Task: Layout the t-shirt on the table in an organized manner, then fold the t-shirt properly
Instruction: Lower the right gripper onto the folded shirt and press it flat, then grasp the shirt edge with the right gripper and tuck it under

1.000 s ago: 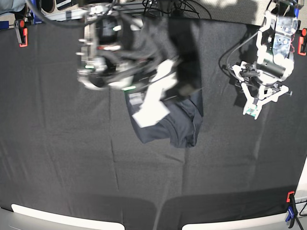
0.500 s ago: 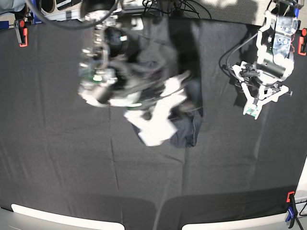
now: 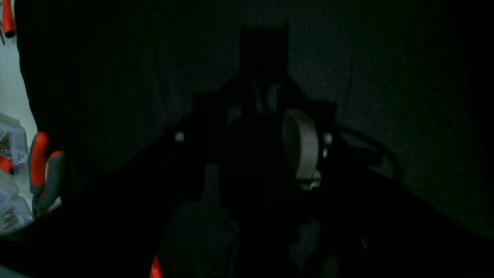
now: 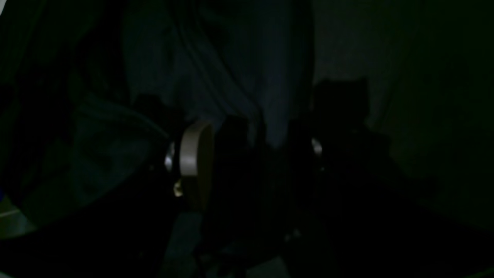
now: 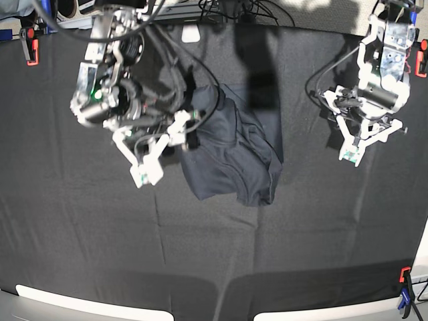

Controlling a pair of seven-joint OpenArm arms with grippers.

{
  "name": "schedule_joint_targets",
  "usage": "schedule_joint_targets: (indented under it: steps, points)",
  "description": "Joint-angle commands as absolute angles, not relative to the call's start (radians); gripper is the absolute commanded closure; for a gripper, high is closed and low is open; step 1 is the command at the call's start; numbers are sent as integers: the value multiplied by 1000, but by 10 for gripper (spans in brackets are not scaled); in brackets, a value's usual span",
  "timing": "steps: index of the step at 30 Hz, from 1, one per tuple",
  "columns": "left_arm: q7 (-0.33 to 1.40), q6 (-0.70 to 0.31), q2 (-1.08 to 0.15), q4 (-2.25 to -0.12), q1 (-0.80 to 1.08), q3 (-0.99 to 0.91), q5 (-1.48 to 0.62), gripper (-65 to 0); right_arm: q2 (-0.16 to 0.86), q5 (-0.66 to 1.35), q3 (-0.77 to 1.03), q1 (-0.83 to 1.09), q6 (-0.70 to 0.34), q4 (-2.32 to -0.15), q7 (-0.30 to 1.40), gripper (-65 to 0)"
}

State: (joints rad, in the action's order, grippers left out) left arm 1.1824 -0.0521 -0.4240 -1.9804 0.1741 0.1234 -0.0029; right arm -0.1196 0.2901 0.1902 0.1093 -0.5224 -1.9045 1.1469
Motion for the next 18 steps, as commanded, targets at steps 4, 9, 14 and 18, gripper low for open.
schedule_joint_targets:
  steps: [4, 9, 14, 18]
  points:
    - [1173, -41, -432, -1998, 163, 119, 6, -286, -125, 316, 189, 119, -519, -1922, 1129, -299]
    - [1173, -41, -432, -1998, 163, 119, 6, -286, -125, 318, 189, 128, -520, -1922, 1128, -299]
    - [1173, -41, -432, -1998, 163, 119, 6, -286, -125, 329, 160, 128, -520, -1921, 1125, -288]
    - [1173, -41, -432, -1998, 163, 119, 6, -286, -125, 312, 110, 128, -519, -1899, 1122, -239]
